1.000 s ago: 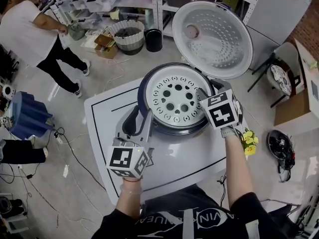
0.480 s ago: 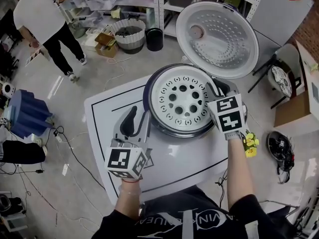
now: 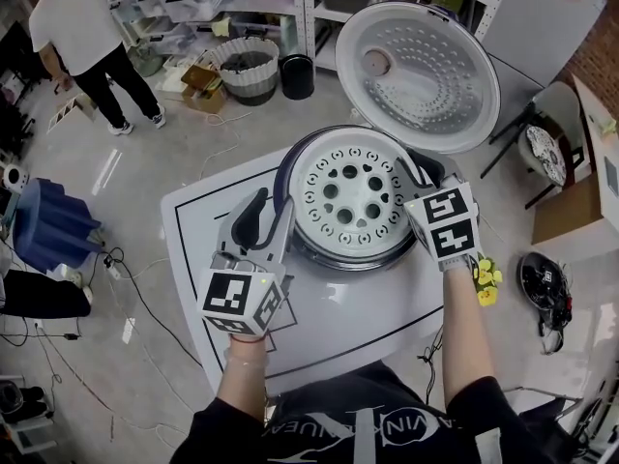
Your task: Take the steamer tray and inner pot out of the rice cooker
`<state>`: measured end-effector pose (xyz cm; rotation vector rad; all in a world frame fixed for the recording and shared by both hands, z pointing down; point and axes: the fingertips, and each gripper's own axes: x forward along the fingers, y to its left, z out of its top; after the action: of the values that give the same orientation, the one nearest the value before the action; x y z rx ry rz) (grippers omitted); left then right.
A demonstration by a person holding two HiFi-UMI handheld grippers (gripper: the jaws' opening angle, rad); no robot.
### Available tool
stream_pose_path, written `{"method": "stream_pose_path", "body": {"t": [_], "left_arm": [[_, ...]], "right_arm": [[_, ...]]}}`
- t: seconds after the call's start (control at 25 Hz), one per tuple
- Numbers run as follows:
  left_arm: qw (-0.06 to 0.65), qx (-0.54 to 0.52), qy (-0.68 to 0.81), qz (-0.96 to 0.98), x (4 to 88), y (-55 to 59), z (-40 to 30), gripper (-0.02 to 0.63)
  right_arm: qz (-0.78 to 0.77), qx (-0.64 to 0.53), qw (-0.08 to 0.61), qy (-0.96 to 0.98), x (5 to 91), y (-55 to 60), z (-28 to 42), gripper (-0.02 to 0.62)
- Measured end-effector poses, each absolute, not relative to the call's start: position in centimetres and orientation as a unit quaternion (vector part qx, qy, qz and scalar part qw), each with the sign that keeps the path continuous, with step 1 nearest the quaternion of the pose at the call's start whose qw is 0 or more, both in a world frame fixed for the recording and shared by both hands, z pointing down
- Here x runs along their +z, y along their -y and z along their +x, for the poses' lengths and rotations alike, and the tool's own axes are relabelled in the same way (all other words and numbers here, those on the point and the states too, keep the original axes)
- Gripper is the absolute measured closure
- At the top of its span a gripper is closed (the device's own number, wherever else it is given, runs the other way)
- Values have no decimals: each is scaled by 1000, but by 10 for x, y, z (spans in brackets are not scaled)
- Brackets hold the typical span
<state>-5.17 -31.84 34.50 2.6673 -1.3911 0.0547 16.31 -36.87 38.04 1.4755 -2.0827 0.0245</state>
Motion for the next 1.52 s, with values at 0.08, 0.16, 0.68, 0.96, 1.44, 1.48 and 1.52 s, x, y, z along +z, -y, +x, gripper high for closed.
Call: {"method": "stream_pose_path", "body": {"t": [0.08, 0.16, 0.68, 0.96, 1.44, 1.48, 1.52], "left_arm": [[65, 23, 460, 885, 346, 319, -51, 474], [68, 28, 457, 886, 349, 321, -52, 474], [88, 63, 414, 904, 358, 336, -34, 454], [101, 69, 407, 905, 365, 335, -33, 454], [102, 51, 413, 903, 352, 334, -31, 520], [98, 47, 416, 903, 350, 334, -33, 523], [94, 43, 418, 902, 348, 333, -34, 525]], "right_arm": [[550, 5, 287, 784, 380, 368, 163, 506], [548, 1, 290, 785, 380, 368, 162, 506], [522, -64, 193, 829, 323, 357, 144, 540], [520, -78, 146, 838, 311, 344, 138, 541], [501, -22, 47, 864, 292, 326, 141, 543], [500, -9, 40, 865, 293, 324, 142, 543], [500, 1, 37, 865, 294, 322, 143, 543]]}}
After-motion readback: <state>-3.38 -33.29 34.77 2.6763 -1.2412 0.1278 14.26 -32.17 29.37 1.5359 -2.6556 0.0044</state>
